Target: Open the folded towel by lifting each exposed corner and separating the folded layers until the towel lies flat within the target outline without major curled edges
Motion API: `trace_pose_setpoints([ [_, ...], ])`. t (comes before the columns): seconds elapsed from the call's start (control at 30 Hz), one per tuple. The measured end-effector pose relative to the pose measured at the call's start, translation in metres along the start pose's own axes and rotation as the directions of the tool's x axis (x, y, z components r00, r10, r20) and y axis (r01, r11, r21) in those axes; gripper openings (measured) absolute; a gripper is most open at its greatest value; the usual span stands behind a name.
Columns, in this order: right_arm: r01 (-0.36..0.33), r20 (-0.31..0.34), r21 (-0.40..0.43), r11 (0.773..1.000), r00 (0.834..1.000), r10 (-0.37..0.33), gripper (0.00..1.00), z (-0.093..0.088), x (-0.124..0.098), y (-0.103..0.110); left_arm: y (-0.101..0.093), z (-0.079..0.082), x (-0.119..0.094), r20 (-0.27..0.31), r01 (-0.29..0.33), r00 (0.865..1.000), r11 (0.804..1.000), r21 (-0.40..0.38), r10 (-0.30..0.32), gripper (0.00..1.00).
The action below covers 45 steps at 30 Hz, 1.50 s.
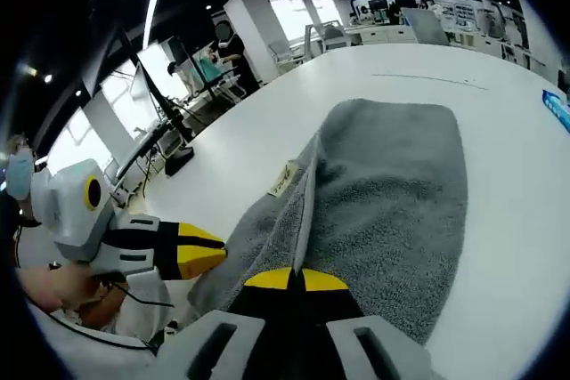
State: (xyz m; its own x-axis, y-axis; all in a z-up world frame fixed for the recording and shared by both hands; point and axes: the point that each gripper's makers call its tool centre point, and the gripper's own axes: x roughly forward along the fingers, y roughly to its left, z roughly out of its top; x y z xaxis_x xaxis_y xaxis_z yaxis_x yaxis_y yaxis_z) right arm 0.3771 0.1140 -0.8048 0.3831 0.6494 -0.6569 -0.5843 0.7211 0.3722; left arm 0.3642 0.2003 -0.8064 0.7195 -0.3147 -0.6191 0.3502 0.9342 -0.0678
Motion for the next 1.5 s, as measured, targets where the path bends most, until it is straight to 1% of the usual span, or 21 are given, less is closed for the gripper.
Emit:
trace_pose_setpoints([
  [0.07, 0.001, 0.0, -0.003, 1.0, 1.0, -0.001, 0.0, 0.0, 0.0, 0.0, 0.0, -0.003, 0.0, -0.004, 0.012, 1.0, 0.998, -0.068, -0.012, 0.11],
  [0.13, 0.005, -0.003, -0.012, 1.0, 1.0, -0.005, 0.0, -0.002, 0.001, 0.0, -0.003, -0.002, -0.001, 0.005, 0.046, 0.999, 0.986, -0.159, -0.046, 0.11],
  [0.17, 0.007, -0.005, -0.019, 1.0, 1.0, -0.007, 0.0, -0.002, 0.001, 0.002, -0.006, -0.001, -0.001, 0.006, 0.079, 0.997, 0.975, -0.205, -0.08, 0.08],
  [0.2, 0.008, -0.006, -0.021, 1.0, 1.0, -0.008, 0.0, -0.003, 0.002, 0.002, -0.006, -0.001, -0.001, 0.0, 0.092, 0.996, 0.972, -0.217, -0.094, 0.02],
  [0.27, 0.011, -0.008, -0.028, 1.0, 1.0, -0.012, 0.0, -0.004, 0.003, 0.001, -0.003, -0.001, -0.001, 0.002, 0.076, 0.997, 0.979, -0.189, -0.077, 0.01],
  [0.33, 0.013, -0.01, -0.042, 0.999, 1.0, -0.014, 0.0, -0.004, 0.003, 0.001, -0.005, -0.004, 0.0, -0.022, 0.072, 0.997, 0.99, -0.12, -0.075, 0.01],
  [0.43, 0.019, -0.017, -0.077, 0.997, 1.0, -0.021, 0.0, -0.004, 0.004, 0.001, -0.01, -0.004, 0.003, -0.045, 0.076, 0.996, 0.995, -0.069, -0.079, 0.01],
  [0.5, 0.037, -0.026, -0.121, 0.992, 0.999, -0.04, 0.0, -0.005, 0.005, 0.0, -0.012, -0.005, 0.008, -0.073, 0.085, 0.994, 0.996, 0.006, -0.085, 0.01],
  [0.53, 0.05, -0.034, -0.181, 0.982, 0.998, -0.057, 0.0, -0.004, 0.006, -0.001, -0.015, -0.003, 0.009, -0.07, 0.092, 0.993, 0.996, -0.001, -0.092, 0.01],
  [0.57, 0.054, -0.036, -0.2, 0.978, 0.997, -0.062, 0.0, -0.004, 0.006, -0.001, -0.018, -0.002, 0.011, -0.079, 0.096, 0.992, 0.995, 0.006, -0.095, 0.01],
  [0.67, 0.073, -0.067, -0.348, 0.935, 0.992, -0.103, 0.0, -0.006, 0.008, 0.0, -0.028, -0.001, 0.013, -0.064, 0.109, 0.992, 0.992, 0.059, -0.105, 0.01],
  [0.77, 0.064, -0.113, -0.42, 0.905, 0.986, -0.123, 0.0, -0.005, 0.008, 0.0, -0.029, 0.0, 0.011, -0.076, 0.051, 0.996, 0.986, 0.159, -0.04, 0.01],
  [0.8, 0.066, -0.108, -0.403, 0.913, 0.987, -0.119, 0.0, -0.005, 0.01, 0.001, -0.029, 0.001, 0.012, -0.074, 0.043, 0.997, 0.985, 0.169, -0.031, 0.01],
  [0.83, 0.066, -0.109, -0.394, 0.917, 0.987, -0.118, 0.0, -0.004, 0.011, -0.001, -0.03, 0.002, 0.011, -0.067, 0.022, 0.998, 0.976, 0.217, -0.007, 0.01],
  [0.9, 0.061, -0.109, -0.369, 0.928, 0.988, -0.109, 0.0, -0.005, 0.009, -0.002, -0.031, 0.002, 0.011, -0.06, 0.017, 0.998, 0.965, 0.263, -0.001, 0.0],
  [1.03, 0.052, -0.119, -0.364, 0.93, 0.988, -0.101, 0.0, -0.004, 0.01, -0.004, -0.029, 0.002, 0.011, -0.058, 0.034, 0.998, 0.971, 0.236, -0.021, 0.0],
  [1.2, 0.061, -0.101, -0.36, 0.931, 0.989, -0.104, 0.0, -0.004, 0.009, -0.004, -0.029, 0.003, 0.013, -0.105, 0.071, 0.993, 0.965, 0.253, -0.045, 0.0],
  [1.3, 0.068, -0.065, -0.294, 0.954, 0.994, -0.091, 0.0, -0.004, 0.008, -0.004, -0.026, 0.002, 0.013, -0.112, 0.08, 0.992, 0.964, 0.255, -0.053, 0.0],
  [1.37, 0.066, -0.05, -0.274, 0.959, 0.995, -0.083, 0.0, -0.003, 0.007, -0.005, -0.024, 0.001, 0.012, -0.108, 0.081, 0.993, 0.965, 0.249, -0.055, 0.0],
  [1.43, 0.064, -0.017, -0.182, 0.981, 0.998, -0.068, 0.0, 0.002, 0.005, -0.004, -0.02, 0.004, 0.008, -0.089, 0.064, 0.995, 0.97, 0.234, -0.044, 0.0],
  [1.5, 0.07, -0.014, -0.241, 0.968, 0.997, -0.076, 0.0, 0.003, 0.001, -0.003, -0.015, 0.007, 0.005, -0.062, 0.05, 0.997, 0.977, 0.209, -0.038, 0.0],
])
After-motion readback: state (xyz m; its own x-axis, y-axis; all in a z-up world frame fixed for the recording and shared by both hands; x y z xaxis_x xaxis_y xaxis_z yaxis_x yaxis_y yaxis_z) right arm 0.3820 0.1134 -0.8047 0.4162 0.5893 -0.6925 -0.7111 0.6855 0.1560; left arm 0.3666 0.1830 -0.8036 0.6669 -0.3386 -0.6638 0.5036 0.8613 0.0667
